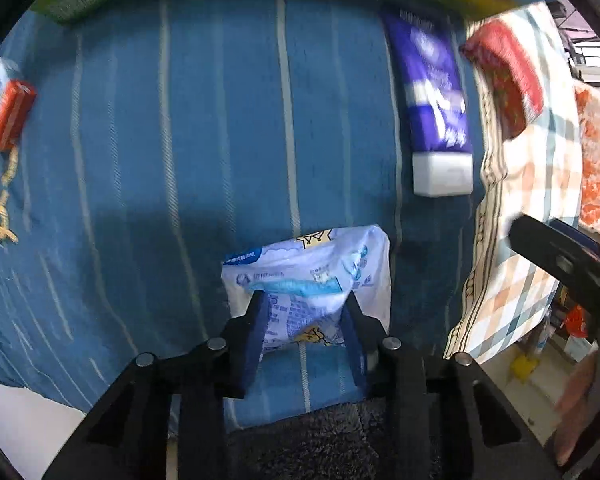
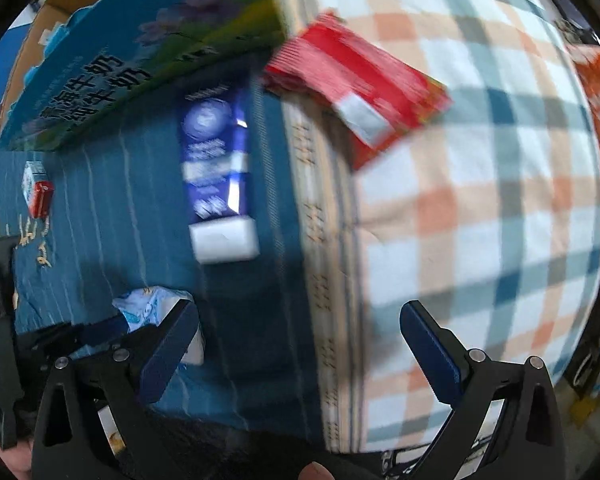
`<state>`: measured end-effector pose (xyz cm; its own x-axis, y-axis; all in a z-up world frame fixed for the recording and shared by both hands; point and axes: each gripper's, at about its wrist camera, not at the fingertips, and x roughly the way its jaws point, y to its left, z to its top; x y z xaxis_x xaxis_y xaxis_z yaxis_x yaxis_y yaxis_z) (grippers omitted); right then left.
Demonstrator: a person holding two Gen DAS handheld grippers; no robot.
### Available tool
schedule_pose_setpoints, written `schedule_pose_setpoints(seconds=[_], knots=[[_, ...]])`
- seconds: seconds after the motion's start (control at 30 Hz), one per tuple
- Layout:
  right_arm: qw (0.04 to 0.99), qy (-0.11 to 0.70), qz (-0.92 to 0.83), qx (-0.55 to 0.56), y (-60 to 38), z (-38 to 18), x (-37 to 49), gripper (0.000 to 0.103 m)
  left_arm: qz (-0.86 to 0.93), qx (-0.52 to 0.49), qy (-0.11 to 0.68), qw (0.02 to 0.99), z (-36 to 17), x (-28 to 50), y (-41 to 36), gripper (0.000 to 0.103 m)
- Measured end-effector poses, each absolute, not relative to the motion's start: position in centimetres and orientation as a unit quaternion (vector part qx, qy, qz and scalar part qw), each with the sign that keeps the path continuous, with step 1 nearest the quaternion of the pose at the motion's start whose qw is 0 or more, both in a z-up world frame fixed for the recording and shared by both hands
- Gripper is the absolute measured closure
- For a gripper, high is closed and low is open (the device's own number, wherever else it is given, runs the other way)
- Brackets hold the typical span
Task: Organize soft objects
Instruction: 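Lift the wipes pack with the left tool while the right tool grasps the toothpaste tube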
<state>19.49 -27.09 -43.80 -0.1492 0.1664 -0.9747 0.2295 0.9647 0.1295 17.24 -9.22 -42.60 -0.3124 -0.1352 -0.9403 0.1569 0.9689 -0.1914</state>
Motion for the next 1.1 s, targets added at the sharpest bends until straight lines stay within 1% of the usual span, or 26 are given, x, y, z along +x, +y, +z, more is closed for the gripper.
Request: schedule_pose_setpoints(seconds=[0.13, 0.2, 0.4, 0.47, 0.53, 0.6, 0.63, 0.67, 0.73, 0.77, 0.87, 0.93, 0.97, 1.03, 1.1], knots=[[0.640, 0.759, -0.013, 0.121, -25.6, -44.5, 21.7, 0.000, -0.115, 0.019, 0.780, 0.614, -40.8, 17.8, -8.2, 0.082], [0.641, 0.758, -0.009, 0.120, -25.3, -44.6, 22.4, 0.000, -0.101, 0.012, 0.769, 0.631, -39.9, 18.4, -7.1, 0.085], [0.640, 0.760, -0.006, 0.117, -25.5, -44.7, 23.2, 0.000, -0.025, -0.074, 0.745, 0.662, -38.7, 21.5, -0.8, 0.087], [0.638, 0.761, -0.007, 0.119, -25.8, -44.9, 23.3, 0.000, -0.035, -0.111, 0.750, 0.651, -38.9, 22.0, -0.3, 0.087], [0.636, 0.762, -0.008, 0.119, -25.9, -45.2, 23.0, 0.000, -0.057, -0.126, 0.755, 0.641, -38.9, 22.4, -0.6, 0.086], [0.633, 0.765, -0.007, 0.120, -26.0, -45.4, 22.8, 0.000, -0.075, -0.127, 0.756, 0.638, -38.6, 22.1, -1.5, 0.080], [0.633, 0.765, -0.007, 0.121, -26.0, -45.3, 22.8, 0.000, -0.081, -0.126, 0.757, 0.637, -38.7, 22.0, -2.1, 0.074], [0.634, 0.764, -0.006, 0.121, -25.9, -45.3, 22.7, 0.000, -0.086, -0.122, 0.758, 0.634, -38.8, 21.8, -2.7, 0.064], [0.636, 0.762, -0.006, 0.121, -26.0, -45.2, 22.6, 0.000, -0.098, -0.107, 0.765, 0.628, -40.0, 22.1, -4.6, 0.049], [0.637, 0.761, -0.006, 0.122, -26.1, -45.1, 22.6, 0.000, -0.104, -0.104, 0.770, 0.621, -40.9, 22.3, -5.5, 0.048], [0.636, 0.762, -0.009, 0.122, -26.6, -45.3, 22.9, 0.000, -0.111, -0.106, 0.796, 0.585, -44.0, 22.8, -6.3, 0.048], [0.635, 0.763, -0.011, 0.121, -26.6, -45.6, 23.2, 0.000, -0.105, -0.081, 0.807, 0.575, -45.5, 22.8, -7.0, 0.048], [0.635, 0.763, -0.012, 0.121, -26.3, -45.9, 23.4, 0.000, -0.101, -0.067, 0.811, 0.572, -46.2, 22.8, -7.5, 0.046], [0.632, 0.765, -0.012, 0.122, -25.9, -46.5, 23.9, 0.000, -0.104, -0.060, 0.812, 0.571, -46.4, 23.0, -7.8, 0.042], [0.631, 0.766, -0.012, 0.123, -25.4, -47.1, 24.5, 0.000, -0.101, -0.057, 0.814, 0.570, -46.5, 23.0, -8.1, 0.042]])
